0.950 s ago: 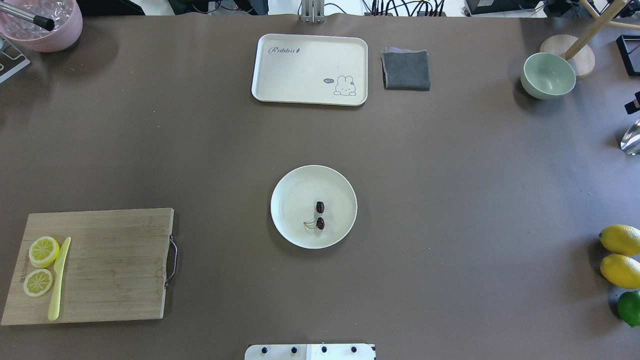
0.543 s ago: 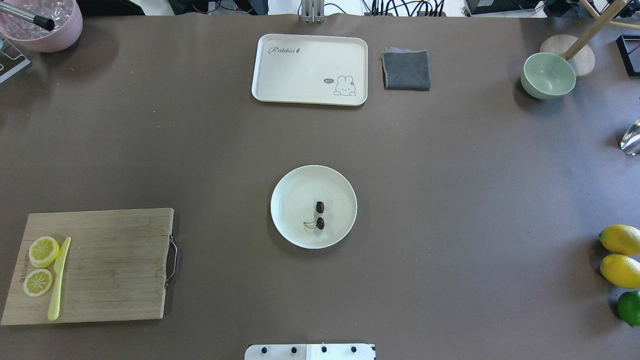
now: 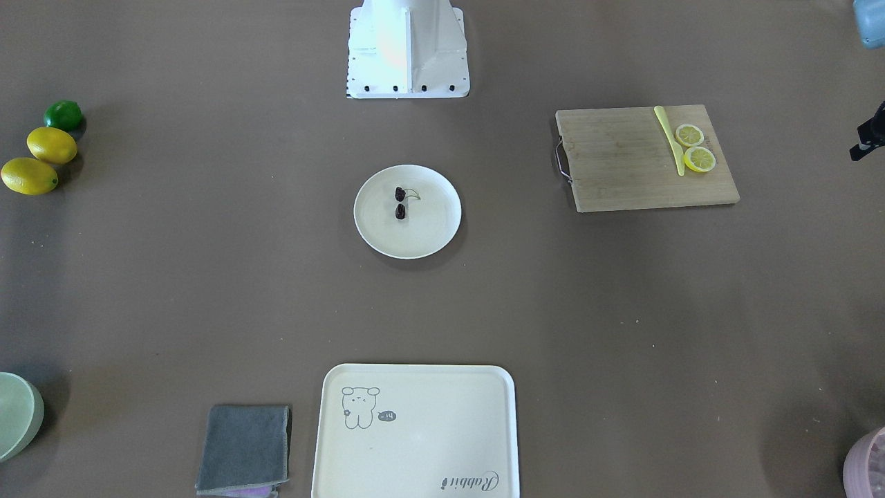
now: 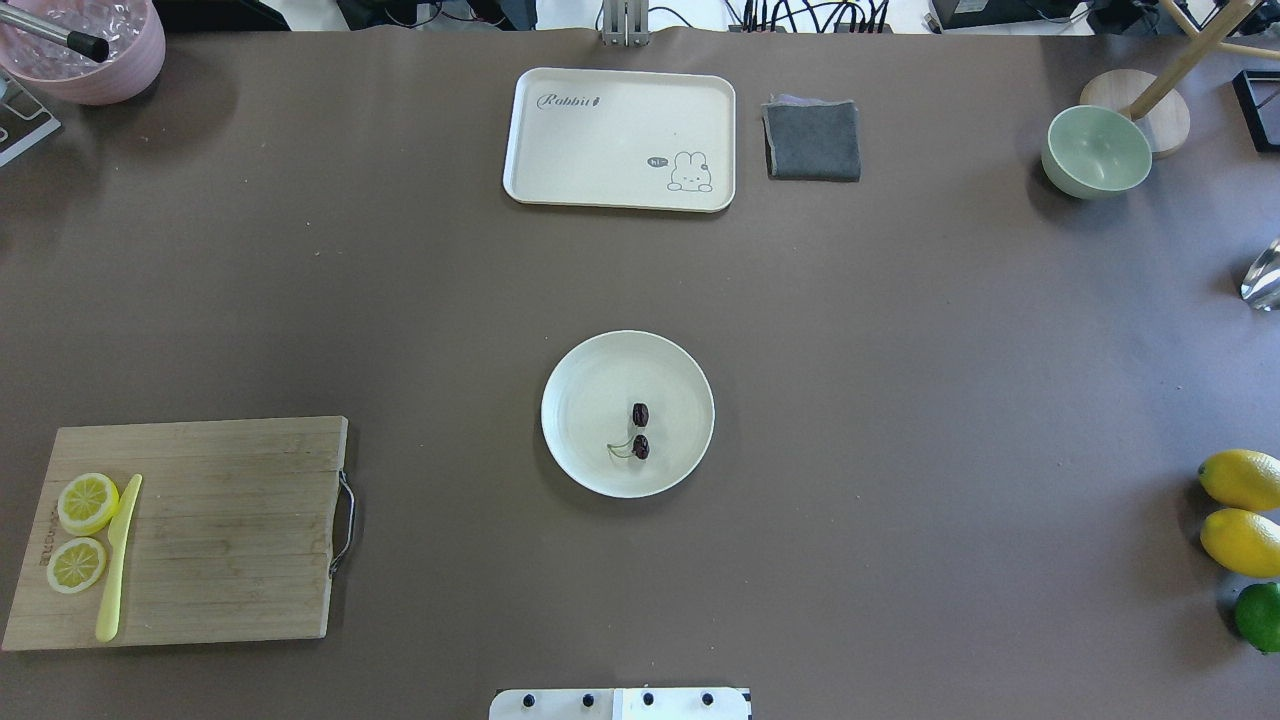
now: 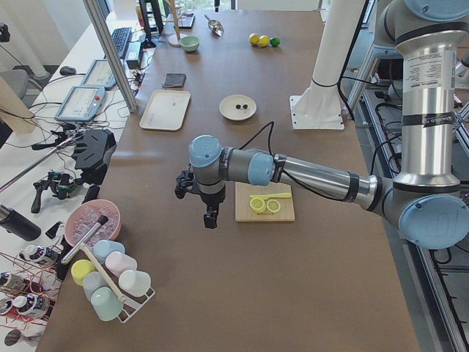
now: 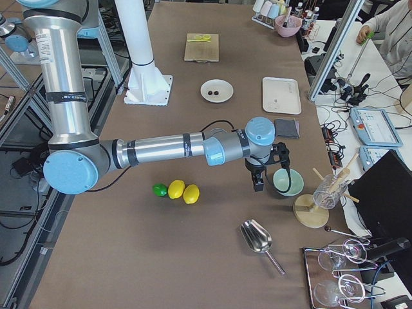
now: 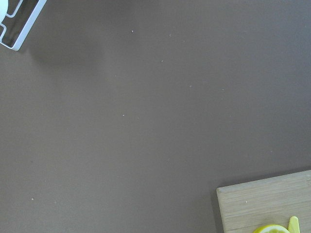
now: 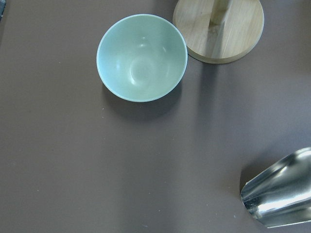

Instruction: Place red cherry on plate

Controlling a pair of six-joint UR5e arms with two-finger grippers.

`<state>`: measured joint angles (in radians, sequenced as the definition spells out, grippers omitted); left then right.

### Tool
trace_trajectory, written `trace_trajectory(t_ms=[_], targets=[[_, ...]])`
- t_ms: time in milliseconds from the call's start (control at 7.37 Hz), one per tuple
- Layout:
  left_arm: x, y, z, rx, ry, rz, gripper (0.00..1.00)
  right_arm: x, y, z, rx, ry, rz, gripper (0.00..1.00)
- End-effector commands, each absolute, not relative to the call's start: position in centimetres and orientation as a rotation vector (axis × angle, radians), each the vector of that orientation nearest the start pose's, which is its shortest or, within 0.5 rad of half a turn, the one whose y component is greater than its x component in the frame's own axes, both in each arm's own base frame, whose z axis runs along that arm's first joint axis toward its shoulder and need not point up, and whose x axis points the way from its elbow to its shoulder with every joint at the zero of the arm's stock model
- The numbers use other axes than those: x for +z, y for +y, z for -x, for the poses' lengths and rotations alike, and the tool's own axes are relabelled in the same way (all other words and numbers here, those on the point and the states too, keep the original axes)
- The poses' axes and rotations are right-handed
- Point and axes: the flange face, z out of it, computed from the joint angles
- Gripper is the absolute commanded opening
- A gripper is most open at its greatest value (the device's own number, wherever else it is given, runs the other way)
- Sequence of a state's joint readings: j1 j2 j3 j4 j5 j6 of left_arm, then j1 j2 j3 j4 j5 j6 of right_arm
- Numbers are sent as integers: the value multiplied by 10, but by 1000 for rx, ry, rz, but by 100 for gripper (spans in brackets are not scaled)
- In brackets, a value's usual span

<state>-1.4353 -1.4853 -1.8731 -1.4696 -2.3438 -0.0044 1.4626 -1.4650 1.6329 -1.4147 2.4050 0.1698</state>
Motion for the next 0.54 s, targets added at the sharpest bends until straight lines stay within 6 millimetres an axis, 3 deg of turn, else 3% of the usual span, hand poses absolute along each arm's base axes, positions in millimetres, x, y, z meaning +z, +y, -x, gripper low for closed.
trace_trajectory(t_ms=[0, 407], targets=[[559, -452, 5, 210, 778, -78, 97, 542, -554, 1, -84, -867, -203, 100], [562, -456, 3, 210, 778, -70, 97, 538, -554, 4, -84, -870, -203, 100]])
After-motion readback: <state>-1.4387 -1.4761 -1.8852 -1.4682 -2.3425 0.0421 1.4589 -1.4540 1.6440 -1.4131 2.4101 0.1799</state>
